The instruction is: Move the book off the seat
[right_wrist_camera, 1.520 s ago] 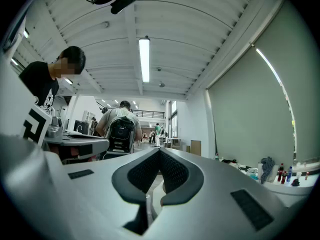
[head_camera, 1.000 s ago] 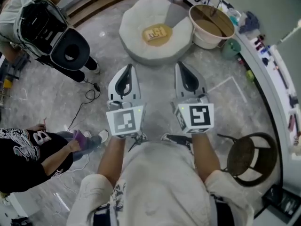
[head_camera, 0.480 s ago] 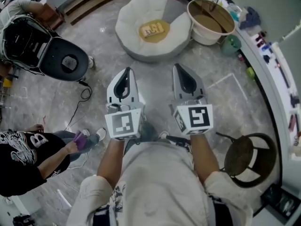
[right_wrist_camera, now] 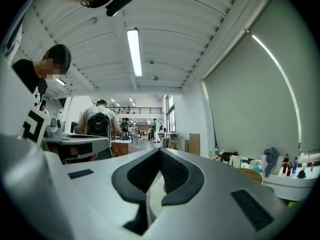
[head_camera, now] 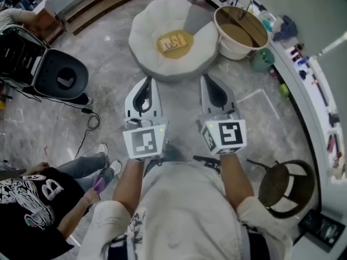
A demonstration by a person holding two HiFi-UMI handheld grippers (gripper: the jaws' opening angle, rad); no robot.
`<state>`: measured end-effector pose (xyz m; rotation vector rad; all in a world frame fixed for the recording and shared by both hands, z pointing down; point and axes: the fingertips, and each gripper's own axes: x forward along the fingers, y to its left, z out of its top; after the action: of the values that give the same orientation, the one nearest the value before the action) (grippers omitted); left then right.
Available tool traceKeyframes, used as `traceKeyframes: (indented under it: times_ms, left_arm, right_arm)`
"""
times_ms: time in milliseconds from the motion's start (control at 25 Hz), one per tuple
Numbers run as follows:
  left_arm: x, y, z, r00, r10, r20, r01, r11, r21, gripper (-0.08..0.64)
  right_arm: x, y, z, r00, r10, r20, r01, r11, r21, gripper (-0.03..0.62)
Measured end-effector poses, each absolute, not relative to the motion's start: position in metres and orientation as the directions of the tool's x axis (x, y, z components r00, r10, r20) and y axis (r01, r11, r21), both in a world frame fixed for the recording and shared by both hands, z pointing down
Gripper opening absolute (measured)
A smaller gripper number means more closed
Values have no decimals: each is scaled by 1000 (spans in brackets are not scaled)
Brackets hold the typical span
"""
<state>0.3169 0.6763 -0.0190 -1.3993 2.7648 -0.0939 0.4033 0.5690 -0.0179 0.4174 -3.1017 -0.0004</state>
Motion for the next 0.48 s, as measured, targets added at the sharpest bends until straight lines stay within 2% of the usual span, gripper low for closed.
traceKeyframes:
  times_ms: [480]
  left_arm:
    - [209,664,-16,-540,-842,-8,-840,539,-56,2]
  right_arm:
    - [302,561,-16,-943,-331,29,-330,944,26,5]
